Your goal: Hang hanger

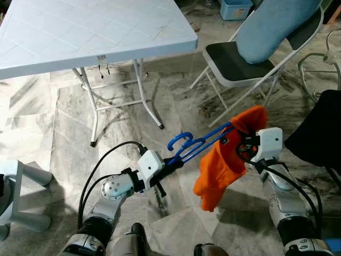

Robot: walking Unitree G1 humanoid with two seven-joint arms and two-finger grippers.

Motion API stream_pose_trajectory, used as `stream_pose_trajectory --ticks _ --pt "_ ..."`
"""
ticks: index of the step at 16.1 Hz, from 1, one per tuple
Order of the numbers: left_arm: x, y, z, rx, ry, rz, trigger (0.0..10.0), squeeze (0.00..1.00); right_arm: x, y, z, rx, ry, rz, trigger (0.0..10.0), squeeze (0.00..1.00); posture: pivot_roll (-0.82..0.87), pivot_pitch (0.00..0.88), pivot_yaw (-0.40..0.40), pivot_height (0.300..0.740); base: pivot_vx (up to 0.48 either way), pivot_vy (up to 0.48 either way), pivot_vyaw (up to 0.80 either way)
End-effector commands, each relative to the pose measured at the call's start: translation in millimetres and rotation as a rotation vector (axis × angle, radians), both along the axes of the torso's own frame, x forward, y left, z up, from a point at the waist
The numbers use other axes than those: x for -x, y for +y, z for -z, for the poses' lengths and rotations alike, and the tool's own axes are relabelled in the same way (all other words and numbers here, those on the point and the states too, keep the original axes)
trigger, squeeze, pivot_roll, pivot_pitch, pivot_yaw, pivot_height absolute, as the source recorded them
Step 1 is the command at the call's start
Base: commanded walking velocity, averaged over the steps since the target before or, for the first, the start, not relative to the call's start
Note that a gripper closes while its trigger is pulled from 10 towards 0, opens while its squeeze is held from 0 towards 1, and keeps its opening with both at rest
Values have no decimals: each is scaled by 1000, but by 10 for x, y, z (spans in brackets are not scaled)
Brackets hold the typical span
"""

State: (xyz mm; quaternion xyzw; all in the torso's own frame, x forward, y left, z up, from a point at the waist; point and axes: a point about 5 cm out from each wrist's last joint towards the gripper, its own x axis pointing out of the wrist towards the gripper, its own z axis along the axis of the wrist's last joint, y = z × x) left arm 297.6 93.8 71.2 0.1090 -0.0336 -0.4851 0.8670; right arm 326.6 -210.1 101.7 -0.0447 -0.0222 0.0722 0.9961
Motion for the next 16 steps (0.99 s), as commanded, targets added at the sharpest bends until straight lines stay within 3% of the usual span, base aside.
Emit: stream_pose_trajectory --ticks 1,3,5,10,12,14,16 --pt "14 15 33 -24 -1 1 0 0 29 -81 -5 -17 -15 38 0 0 -205 206 16 740 0 0 0" --pt "28 45 110 -71 10 -27 0 0 27 -80 -56 -23 -37 45 0 0 -211 204 15 740 0 0 0" --pt "8 124 244 -198 37 -108 0 0 23 -81 -142 -31 -74 53 0 0 -215 201 14 740 0 0 0" --pt "89 197 412 -284 86 -118 0 0 -70 -152 -381 -28 -151 130 0 0 -217 198 11 740 0 0 0" --pt "153 206 396 -209 58 -118 0 0 -88 -299 -324 48 -106 235 0 0 -206 193 5 740 0 0 0" --pt "227 242 437 -147 58 -184 0 0 -48 -406 -221 67 -57 302 0 0 -190 188 1 740 0 0 0" --pt "267 350 515 -71 86 -398 0 0 5 -440 -81 101 -3 339 0 0 -173 180 -2 740 0 0 0"
